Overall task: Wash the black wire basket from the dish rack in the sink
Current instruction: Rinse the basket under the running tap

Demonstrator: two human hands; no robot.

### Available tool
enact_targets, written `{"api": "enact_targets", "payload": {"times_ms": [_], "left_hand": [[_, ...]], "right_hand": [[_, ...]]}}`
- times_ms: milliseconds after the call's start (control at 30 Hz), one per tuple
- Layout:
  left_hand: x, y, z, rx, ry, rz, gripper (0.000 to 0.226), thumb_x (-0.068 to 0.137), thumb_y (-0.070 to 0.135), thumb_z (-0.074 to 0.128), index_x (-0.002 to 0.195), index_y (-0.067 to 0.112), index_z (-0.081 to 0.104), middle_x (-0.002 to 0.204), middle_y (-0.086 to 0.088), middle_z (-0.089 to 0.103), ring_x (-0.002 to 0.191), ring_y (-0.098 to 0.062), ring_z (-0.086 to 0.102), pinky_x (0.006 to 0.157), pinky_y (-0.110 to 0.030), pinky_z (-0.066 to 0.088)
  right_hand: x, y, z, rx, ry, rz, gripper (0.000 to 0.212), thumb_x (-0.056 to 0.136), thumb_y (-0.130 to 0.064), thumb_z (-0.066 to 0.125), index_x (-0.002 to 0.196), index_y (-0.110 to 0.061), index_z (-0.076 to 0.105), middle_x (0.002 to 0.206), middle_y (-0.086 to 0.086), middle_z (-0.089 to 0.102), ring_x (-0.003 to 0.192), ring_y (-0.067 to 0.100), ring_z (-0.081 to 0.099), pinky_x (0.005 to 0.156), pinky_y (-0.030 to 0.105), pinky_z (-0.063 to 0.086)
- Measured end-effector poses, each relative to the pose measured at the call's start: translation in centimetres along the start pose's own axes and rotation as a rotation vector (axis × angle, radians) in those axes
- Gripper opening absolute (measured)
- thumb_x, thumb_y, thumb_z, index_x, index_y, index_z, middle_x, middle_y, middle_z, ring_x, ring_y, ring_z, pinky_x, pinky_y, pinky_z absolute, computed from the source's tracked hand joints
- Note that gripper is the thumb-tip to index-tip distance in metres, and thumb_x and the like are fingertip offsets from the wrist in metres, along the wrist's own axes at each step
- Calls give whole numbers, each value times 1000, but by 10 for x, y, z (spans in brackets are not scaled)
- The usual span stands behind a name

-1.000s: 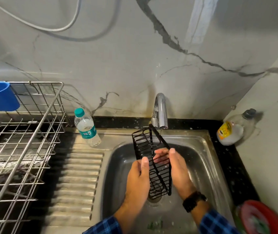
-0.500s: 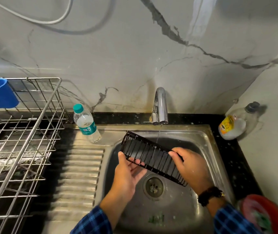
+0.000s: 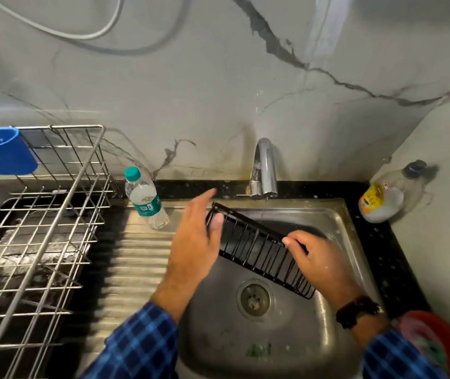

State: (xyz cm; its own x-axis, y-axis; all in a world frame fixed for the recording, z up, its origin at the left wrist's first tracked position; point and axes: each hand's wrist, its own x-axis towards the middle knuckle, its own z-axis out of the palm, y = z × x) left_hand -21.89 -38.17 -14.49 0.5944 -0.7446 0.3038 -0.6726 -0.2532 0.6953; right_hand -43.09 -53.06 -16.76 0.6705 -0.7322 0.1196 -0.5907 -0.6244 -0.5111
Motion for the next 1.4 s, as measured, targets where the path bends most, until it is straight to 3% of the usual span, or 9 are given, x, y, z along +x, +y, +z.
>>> {"api": "enact_targets", "payload": {"times_ms": [100,167,300,467,733,900,1033,1267,1400], "left_hand": [[26,2,10,412,-269,258,42,106,49,31,124,28,63,126,6,65,126,-11,53,114,-33,35],[37,7,10,569,-358,311,46,105,53,28,101,27,66,93,8,67,90,-10,61,88,-24,43],[48,3,5,317,-688,149,42,103,53,38,83,25,62,69,14,57,61,-2,55,64,-20,45],[52,-17,13,229,-488,16,38,107,45,32,89,27,61,85,5,66,76,-6,60,73,-23,50],[40,-21,34,-823,-602,-1033,83,92,79,22,131,17,61,137,-16,60,121,-40,60,92,-56,56],[48,-16,39,-1034,-705,-1058,71,84,63,62,142,22,52,143,-14,57,129,-46,53,101,-75,38],[40,0,51,-1157,-715,-986,58,85,42,64,136,16,54,137,-18,61,126,-45,56,105,-75,35],[11,21,86,-1269,-557,-900,57,94,47,56,132,4,61,124,-19,70,108,-31,70,93,-53,56],[19,37,102,-1368,-390,-886,66,80,68,68,113,11,68,106,-12,64,89,-23,61,80,-35,48]], "right_hand": [[1,1,-2,-44,7,-67,36,96,-54,40,92,-31,67,78,-13,68,72,6,62,63,35,51],[-1,2,-6,-97,12,-65,36,96,-54,40,90,-31,67,77,-13,68,72,5,61,61,32,50],[-1,9,-11,-282,85,-103,47,98,-59,35,78,-31,67,64,-9,63,62,6,58,56,27,39],[-3,8,-6,-367,191,-64,50,98,-59,38,65,-28,59,53,-8,55,52,10,52,55,27,28],[9,12,-14,-383,435,-136,47,99,-45,47,63,-21,63,54,-3,58,51,21,56,60,28,25],[4,16,-35,-601,468,-311,33,103,-39,53,77,-24,68,72,-4,67,68,25,61,75,42,39],[-1,12,-51,-573,548,-179,33,102,-32,53,73,-19,65,70,0,64,70,27,57,79,46,40],[5,-21,-35,-587,209,-29,37,103,-39,38,84,-27,67,85,-10,68,86,16,63,106,56,32],[7,-47,7,-540,68,-176,25,98,-34,43,92,-27,66,80,-5,70,74,20,68,92,47,46]]}}
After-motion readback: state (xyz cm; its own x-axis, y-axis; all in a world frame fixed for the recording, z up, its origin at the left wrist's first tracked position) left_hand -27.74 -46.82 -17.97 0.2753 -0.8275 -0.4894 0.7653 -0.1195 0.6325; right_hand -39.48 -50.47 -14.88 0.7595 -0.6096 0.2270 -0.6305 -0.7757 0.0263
